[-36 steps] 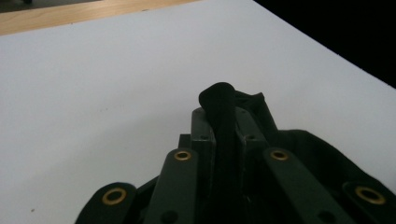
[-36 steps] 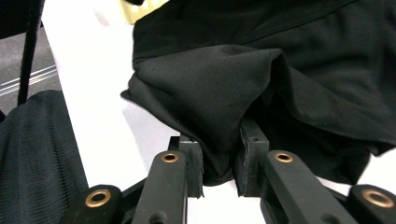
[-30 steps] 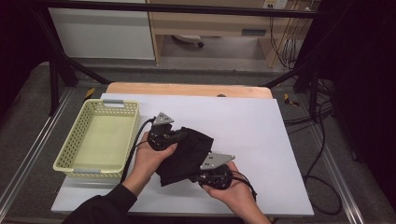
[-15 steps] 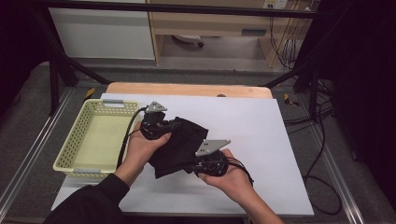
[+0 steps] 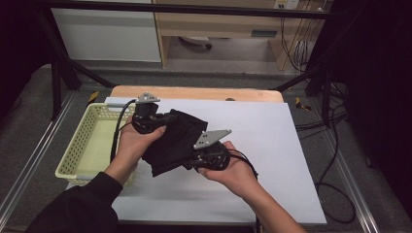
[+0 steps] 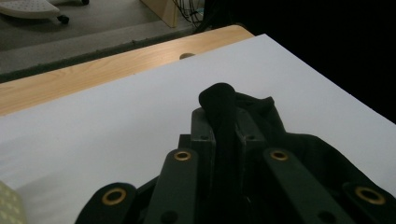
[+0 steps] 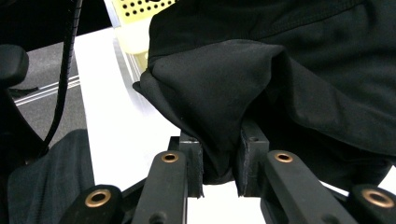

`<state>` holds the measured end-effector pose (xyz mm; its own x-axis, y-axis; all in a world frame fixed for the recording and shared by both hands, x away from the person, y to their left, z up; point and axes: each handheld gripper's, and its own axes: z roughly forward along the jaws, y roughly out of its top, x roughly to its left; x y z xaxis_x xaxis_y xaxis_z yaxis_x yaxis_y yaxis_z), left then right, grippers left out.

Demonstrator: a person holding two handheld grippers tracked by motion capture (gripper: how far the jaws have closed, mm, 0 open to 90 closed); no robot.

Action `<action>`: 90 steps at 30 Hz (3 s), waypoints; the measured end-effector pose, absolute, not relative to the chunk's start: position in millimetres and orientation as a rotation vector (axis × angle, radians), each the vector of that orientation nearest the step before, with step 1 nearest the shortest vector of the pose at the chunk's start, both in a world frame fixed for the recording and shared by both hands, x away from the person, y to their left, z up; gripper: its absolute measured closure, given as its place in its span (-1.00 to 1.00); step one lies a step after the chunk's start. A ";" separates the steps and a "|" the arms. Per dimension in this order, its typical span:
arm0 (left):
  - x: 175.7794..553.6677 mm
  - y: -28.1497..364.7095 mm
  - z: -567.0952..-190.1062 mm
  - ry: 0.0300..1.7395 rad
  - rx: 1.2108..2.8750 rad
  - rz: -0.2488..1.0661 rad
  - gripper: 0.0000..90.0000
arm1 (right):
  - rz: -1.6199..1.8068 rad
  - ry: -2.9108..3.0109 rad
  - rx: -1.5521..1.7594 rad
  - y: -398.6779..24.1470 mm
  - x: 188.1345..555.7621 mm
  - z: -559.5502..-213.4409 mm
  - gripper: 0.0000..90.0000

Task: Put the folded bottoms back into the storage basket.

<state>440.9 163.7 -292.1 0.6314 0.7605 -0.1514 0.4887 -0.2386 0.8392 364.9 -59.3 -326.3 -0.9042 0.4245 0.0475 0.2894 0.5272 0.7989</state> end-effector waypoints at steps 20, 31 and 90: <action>451.1 220.6 -260.6 1.052 1.832 0.440 0.80 | 1.376 2.613 0.502 -9.1 394.5 -297.4 0.69; 456.1 250.0 -257.6 1.107 1.804 0.474 0.80 | 1.391 2.616 0.466 25.2 408.4 -296.4 0.69; 459.5 333.5 -266.7 1.301 1.736 0.573 0.80 | 1.523 2.495 0.419 138.8 409.4 -328.4 0.69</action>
<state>459.5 333.5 -266.7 0.3486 0.9278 -0.1326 0.5284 -0.0777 0.8454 409.4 138.8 -328.4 -0.9424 0.3342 -0.0132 0.1411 0.4328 0.8904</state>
